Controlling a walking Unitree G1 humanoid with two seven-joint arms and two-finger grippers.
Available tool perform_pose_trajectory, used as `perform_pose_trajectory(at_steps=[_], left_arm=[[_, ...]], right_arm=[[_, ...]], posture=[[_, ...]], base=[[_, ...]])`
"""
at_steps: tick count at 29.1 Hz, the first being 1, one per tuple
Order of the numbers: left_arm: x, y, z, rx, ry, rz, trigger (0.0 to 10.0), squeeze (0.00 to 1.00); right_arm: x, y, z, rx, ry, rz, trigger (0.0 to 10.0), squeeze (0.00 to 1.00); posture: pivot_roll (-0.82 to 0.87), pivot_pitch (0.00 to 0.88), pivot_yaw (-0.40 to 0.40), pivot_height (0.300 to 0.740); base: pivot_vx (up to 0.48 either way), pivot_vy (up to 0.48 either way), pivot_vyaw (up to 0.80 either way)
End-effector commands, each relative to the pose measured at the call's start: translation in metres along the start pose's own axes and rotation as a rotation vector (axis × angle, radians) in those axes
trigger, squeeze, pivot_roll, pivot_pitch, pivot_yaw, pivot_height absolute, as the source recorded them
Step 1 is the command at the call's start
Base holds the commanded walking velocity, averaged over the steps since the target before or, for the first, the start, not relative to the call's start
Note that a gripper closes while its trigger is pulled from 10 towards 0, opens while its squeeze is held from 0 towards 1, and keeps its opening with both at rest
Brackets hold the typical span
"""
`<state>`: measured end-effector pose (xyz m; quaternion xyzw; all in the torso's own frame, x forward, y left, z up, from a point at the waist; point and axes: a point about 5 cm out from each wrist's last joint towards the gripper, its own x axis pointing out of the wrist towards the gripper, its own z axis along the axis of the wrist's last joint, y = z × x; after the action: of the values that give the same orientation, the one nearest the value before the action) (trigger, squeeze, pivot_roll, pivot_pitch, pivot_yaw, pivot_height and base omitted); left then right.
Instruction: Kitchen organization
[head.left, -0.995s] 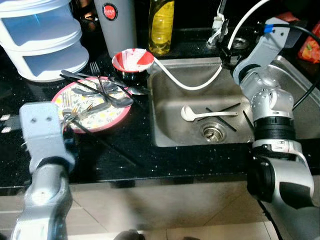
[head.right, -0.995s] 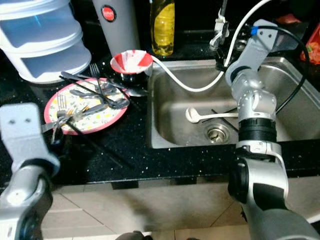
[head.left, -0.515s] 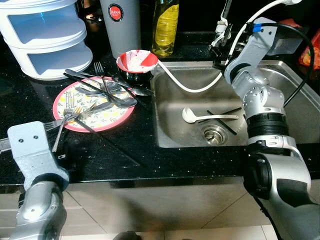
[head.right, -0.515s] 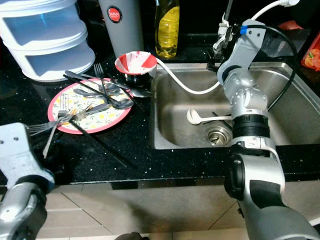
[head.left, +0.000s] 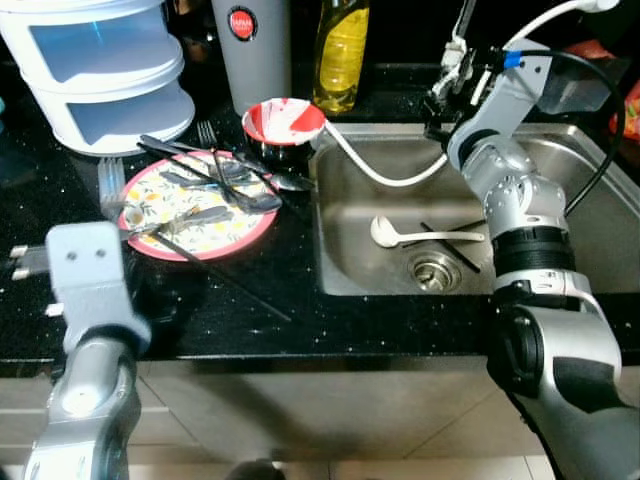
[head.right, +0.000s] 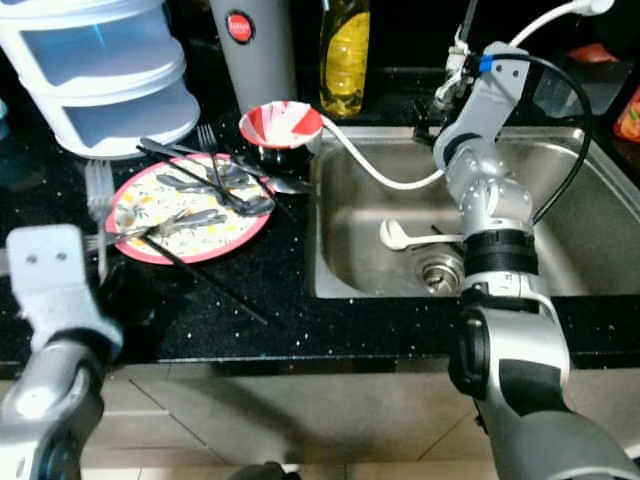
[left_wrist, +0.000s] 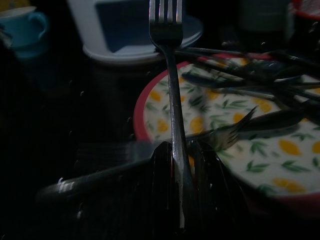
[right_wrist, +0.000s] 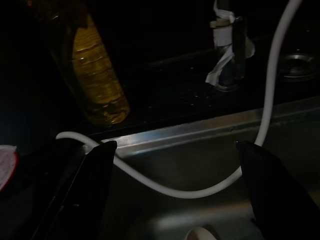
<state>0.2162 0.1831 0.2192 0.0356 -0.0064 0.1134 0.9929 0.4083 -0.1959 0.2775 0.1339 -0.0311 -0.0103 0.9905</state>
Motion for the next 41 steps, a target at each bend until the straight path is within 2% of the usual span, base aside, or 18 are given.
perform_pose_trajectory(at_steps=[1, 3, 6, 7, 8, 12, 14, 17, 21, 22, 23, 24, 27, 29, 30, 36, 39, 41], left_arm=[[0.001, -0.003, 0.013, 0.04, -0.075, -0.03, 10.0, 0.0], [0.005, -0.012, 0.028, 0.058, -0.147, -0.088, 10.0, 0.0], [0.014, -0.033, 0.039, 0.049, -0.185, -0.2, 10.0, 0.0], [0.017, -0.042, 0.038, 0.038, -0.172, -0.261, 10.0, 0.0], [0.017, -0.042, 0.038, 0.038, -0.172, -0.261, 10.0, 0.0], [0.025, -0.081, 0.035, 0.086, -0.164, -0.505, 10.0, 0.0], [0.027, -0.088, 0.033, 0.07, -0.14, -0.546, 10.0, 0.0], [0.033, -0.115, 0.022, 0.05, -0.061, -0.699, 10.0, 0.0], [0.039, -0.129, 0.018, 0.045, -0.04, -0.748, 10.0, 0.0], [0.043, -0.133, 0.015, 0.048, -0.028, -0.753, 10.0, 0.36], [0.044, -0.135, 0.013, 0.049, -0.02, -0.757, 10.0, 0.36], [0.046, -0.138, 0.012, 0.041, -0.017, -0.767, 10.0, 1.0], [0.047, -0.141, 0.016, 0.004, -0.046, -0.8, 10.0, 1.0], [0.044, -0.141, 0.033, -0.072, -0.133, -0.829, 10.0, 1.0], [0.044, -0.139, 0.039, -0.096, -0.164, -0.825, 10.0, 0.0], [0.055, -0.118, 0.055, -0.064, -0.245, -0.703, 10.0, 0.0], [0.068, -0.094, 0.051, 0.146, -0.257, -0.507, 10.0, 0.0], [0.071, -0.077, 0.05, 0.185, -0.257, -0.406, 10.0, 0.0]], right_arm=[[0.001, 0.0, 0.004, 0.012, -0.015, -0.005, 10.0, 0.0], [0.001, 0.0, 0.005, 0.015, -0.022, -0.007, 10.0, 0.0], [0.002, 0.0, 0.006, 0.021, -0.028, -0.009, 10.0, 0.0], [0.002, 0.0, 0.006, 0.024, -0.029, -0.01, 10.0, 0.0], [0.002, 0.0, 0.006, 0.024, -0.029, -0.01, 10.0, 0.0], [0.002, 0.001, 0.005, 0.029, -0.03, -0.013, 10.0, 0.0], [0.002, 0.0, 0.005, 0.028, -0.032, -0.014, 10.0, 0.0], [0.001, -0.004, 0.011, 0.03, -0.051, -0.031, 10.0, 0.0], [-0.001, -0.009, 0.014, 0.021, -0.073, -0.058, 10.0, 0.0], [-0.002, -0.01, 0.015, 0.014, -0.083, -0.069, 10.0, 0.0], [-0.002, -0.012, 0.016, 0.01, -0.089, -0.076, 10.0, 0.0], [-0.003, -0.013, 0.017, 0.005, -0.097, -0.084, 10.0, 0.0], [-0.004, -0.015, 0.019, 0.0, -0.106, -0.093, 10.0, 0.0], [-0.005, -0.019, 0.019, 0.002, -0.108, -0.106, 10.0, 0.0], [-0.006, -0.021, 0.018, 0.004, -0.107, -0.112, 10.0, 0.0], [-0.006, -0.02, 0.016, 0.009, -0.104, -0.116, 10.0, 0.0], [-0.006, -0.017, 0.015, 0.011, -0.102, -0.111, 10.0, 0.0], [-0.006, -0.016, 0.014, 0.013, -0.099, -0.108, 10.0, 0.0]], posture=[[0.18, 0.01, -0.005, 0.74], [0.18, 0.01, -0.005, 0.74], [0.17, 0.0, -0.003, 0.74], [0.17, 0.0, -0.003, 0.74], [0.17, 0.0, -0.003, 0.74], [0.16, 0.0, -0.007, 0.74], [0.15, 0.0, -0.003, 0.74], [0.15, 0.0, -0.003, 0.74], [0.12, 0.0, 0.014, 0.74], [0.11, 0.0, 0.017, 0.74], [0.11, 0.0, 0.017, 0.74], [0.1, 0.0, 0.025, 0.74], [0.09, 0.0, 0.031, 0.74], [0.09, 0.0, 0.036, 0.74], [0.09, 0.0, 0.036, 0.74], [0.1, 0.0, 0.036, 0.74], [0.1, 0.0, 0.036, 0.74], [0.12, 0.0, 0.032, 0.74]], base=[[0.0, 0.0, 0.0], [0.0, 0.0, 0.0], [0.0, 0.0, 0.0], [0.0, 0.0, 0.0], [0.0, 0.0, 0.0], [0.0, 0.0, 0.0], [0.0, 0.0, 0.0], [0.0, 0.0, 0.0], [0.0, 0.0, 0.0], [0.0, 0.0, 0.0], [0.0, 0.0, 0.0], [0.0, 0.0, 0.0], [0.0, 0.0, 0.0], [0.0, 0.0, 0.0], [0.0, 0.0, 0.0], [0.0, 0.0, 0.0], [0.0, 0.0, 0.0], [0.0, 0.0, 0.0]])
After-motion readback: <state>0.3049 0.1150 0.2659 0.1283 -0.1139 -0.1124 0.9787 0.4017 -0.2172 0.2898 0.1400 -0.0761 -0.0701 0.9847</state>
